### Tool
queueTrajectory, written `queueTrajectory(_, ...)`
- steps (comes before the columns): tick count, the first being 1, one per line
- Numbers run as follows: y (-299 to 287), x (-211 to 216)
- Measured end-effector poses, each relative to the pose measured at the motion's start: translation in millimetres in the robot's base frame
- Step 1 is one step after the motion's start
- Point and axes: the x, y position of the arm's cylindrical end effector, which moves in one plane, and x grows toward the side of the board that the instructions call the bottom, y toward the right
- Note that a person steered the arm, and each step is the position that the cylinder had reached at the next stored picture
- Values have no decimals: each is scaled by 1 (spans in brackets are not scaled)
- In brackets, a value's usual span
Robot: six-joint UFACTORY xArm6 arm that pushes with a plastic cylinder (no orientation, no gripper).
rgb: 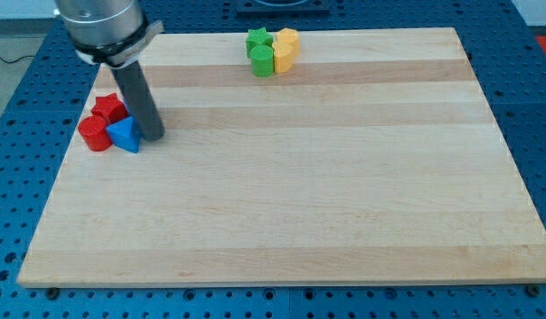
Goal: Push green blocks towards bottom of the board
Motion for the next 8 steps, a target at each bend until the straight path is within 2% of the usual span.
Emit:
queueTrajectory(3,235,-2)
queueTrajectory(4,294,-44)
queueTrajectory(5,322,-112)
queueTrajectory(7,307,-221)
queueTrajectory(8,301,-225)
